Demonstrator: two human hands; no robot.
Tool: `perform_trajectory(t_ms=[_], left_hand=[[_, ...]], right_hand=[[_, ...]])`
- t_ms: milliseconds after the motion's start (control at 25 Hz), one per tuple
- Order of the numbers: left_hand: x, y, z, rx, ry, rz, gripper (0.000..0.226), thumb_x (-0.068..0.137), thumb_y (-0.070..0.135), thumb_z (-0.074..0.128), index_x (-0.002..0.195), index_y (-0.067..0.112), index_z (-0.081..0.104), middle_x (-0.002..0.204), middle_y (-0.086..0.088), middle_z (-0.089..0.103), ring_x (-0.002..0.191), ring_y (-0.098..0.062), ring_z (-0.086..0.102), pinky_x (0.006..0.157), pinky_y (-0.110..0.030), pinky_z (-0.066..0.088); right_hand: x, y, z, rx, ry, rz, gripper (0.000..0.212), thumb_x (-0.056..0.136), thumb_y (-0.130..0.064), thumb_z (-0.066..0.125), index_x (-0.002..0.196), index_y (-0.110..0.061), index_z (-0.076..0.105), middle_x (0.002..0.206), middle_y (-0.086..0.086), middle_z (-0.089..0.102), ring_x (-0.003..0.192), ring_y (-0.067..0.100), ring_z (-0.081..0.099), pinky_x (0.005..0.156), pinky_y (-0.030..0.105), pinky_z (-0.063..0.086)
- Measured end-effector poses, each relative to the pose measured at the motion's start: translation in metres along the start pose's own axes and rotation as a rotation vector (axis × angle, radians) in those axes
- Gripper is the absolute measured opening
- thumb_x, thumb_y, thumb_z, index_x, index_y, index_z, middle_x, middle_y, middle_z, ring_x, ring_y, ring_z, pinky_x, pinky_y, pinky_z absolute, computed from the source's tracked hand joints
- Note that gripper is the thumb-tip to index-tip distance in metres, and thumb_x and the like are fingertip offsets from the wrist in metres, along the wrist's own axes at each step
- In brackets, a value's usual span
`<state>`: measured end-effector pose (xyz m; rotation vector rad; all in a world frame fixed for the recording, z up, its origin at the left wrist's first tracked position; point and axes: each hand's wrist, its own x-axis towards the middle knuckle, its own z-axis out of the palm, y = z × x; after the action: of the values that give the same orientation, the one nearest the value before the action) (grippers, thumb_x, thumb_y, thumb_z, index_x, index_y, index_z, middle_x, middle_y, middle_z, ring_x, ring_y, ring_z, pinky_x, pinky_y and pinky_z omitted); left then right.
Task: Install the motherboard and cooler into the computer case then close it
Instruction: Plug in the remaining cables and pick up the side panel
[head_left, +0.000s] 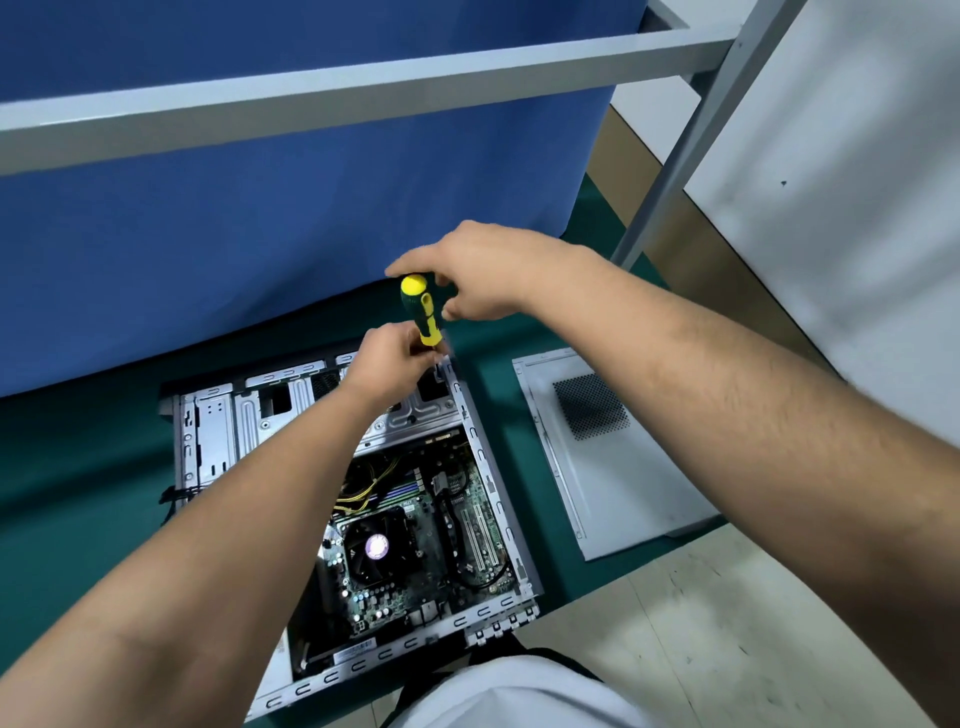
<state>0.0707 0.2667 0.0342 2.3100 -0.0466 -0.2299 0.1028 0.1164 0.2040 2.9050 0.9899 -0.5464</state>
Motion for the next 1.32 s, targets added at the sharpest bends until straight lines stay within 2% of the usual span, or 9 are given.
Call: perform_trajectory(t_ms=[80, 200, 280, 400, 480, 600, 760, 1000, 1320], left_hand=[[0.001, 0.002, -0.004, 0.011, -0.043, 0.036, 0.031, 0.091, 0.015, 0.074, 0.077, 0.041, 0.066, 0.075, 0.027, 0.065, 0.074, 0.018, 0.059, 0.060, -0.002, 0.038], [0.001, 0.002, 0.000, -0.044, -0.038, 0.027, 0.021, 0.090, 0.016, 0.075, 0.081, 0.034, 0.070, 0.080, 0.019, 0.070, 0.078, 0.010, 0.063, 0.070, -0.016, 0.046], [-0.003, 0.007, 0.006, -0.179, 0.015, -0.032, 0.013, 0.086, 0.022, 0.081, 0.093, 0.017, 0.072, 0.088, 0.004, 0.074, 0.083, -0.008, 0.067, 0.073, -0.023, 0.051], [-0.005, 0.011, 0.016, -0.208, 0.135, -0.091, 0.025, 0.083, 0.025, 0.085, 0.090, 0.008, 0.067, 0.082, -0.002, 0.070, 0.073, -0.016, 0.061, 0.056, -0.012, 0.040], [-0.003, 0.012, 0.016, -0.144, 0.151, -0.074, 0.020, 0.086, 0.024, 0.081, 0.090, 0.008, 0.070, 0.079, -0.007, 0.070, 0.074, -0.022, 0.061, 0.055, -0.015, 0.037], [-0.001, 0.008, 0.010, -0.045, 0.082, -0.013, 0.016, 0.089, 0.026, 0.079, 0.096, 0.012, 0.074, 0.083, -0.004, 0.071, 0.081, -0.023, 0.062, 0.059, -0.016, 0.038], [-0.001, 0.008, 0.001, -0.028, 0.002, 0.012, 0.009, 0.087, 0.026, 0.080, 0.086, 0.023, 0.072, 0.076, 0.008, 0.067, 0.076, -0.018, 0.061, 0.056, -0.009, 0.037], [-0.003, 0.012, 0.004, -0.074, 0.086, -0.082, 0.040, 0.081, 0.026, 0.086, 0.061, 0.023, 0.052, 0.062, 0.011, 0.059, 0.056, 0.001, 0.054, 0.046, -0.012, 0.034], [-0.007, 0.018, 0.004, -0.032, 0.095, -0.057, 0.024, 0.085, 0.028, 0.081, 0.075, 0.015, 0.064, 0.070, 0.006, 0.063, 0.067, -0.012, 0.053, 0.053, -0.018, 0.035]], right_hand=[[0.002, -0.006, 0.006, -0.010, 0.020, -0.034, 0.046, 0.093, -0.021, 0.063, 0.134, -0.040, 0.057, 0.107, -0.008, 0.054, 0.102, 0.020, 0.055, 0.077, 0.035, 0.050], [0.009, -0.010, 0.012, -0.054, 0.125, 0.129, 0.018, 0.094, -0.037, 0.061, 0.094, -0.020, 0.062, 0.083, -0.002, 0.050, 0.087, 0.029, 0.058, 0.057, 0.031, 0.039], [0.012, -0.011, 0.020, -0.125, 0.161, 0.303, 0.046, 0.097, -0.058, 0.049, 0.078, -0.016, 0.051, 0.073, -0.001, 0.041, 0.081, 0.030, 0.052, 0.060, 0.031, 0.036], [0.011, -0.009, 0.022, -0.123, 0.155, 0.410, 0.066, 0.092, -0.080, 0.035, 0.070, -0.019, 0.049, 0.073, -0.001, 0.046, 0.075, 0.027, 0.051, 0.058, 0.031, 0.033], [0.010, -0.002, 0.016, -0.087, 0.069, 0.261, 0.061, 0.087, -0.081, 0.048, 0.090, -0.022, 0.063, 0.089, 0.001, 0.057, 0.082, 0.024, 0.054, 0.062, 0.033, 0.040], [0.004, 0.004, 0.006, 0.002, -0.017, -0.019, 0.040, 0.090, -0.041, 0.072, 0.129, -0.033, 0.065, 0.104, -0.009, 0.053, 0.108, 0.018, 0.053, 0.078, 0.031, 0.041], [0.009, -0.011, 0.007, -0.005, 0.065, 0.080, 0.022, 0.087, -0.030, 0.074, 0.109, -0.031, 0.073, 0.105, -0.003, 0.062, 0.097, 0.025, 0.063, 0.068, 0.030, 0.048], [0.014, -0.022, 0.007, -0.071, 0.101, 0.152, 0.020, 0.087, -0.018, 0.073, 0.107, -0.021, 0.074, 0.106, 0.006, 0.066, 0.082, 0.025, 0.061, 0.054, 0.026, 0.040], [0.005, -0.017, 0.008, 0.042, 0.120, 0.133, 0.020, 0.090, -0.029, 0.070, 0.109, -0.025, 0.074, 0.103, 0.002, 0.066, 0.091, 0.026, 0.064, 0.061, 0.028, 0.044]])
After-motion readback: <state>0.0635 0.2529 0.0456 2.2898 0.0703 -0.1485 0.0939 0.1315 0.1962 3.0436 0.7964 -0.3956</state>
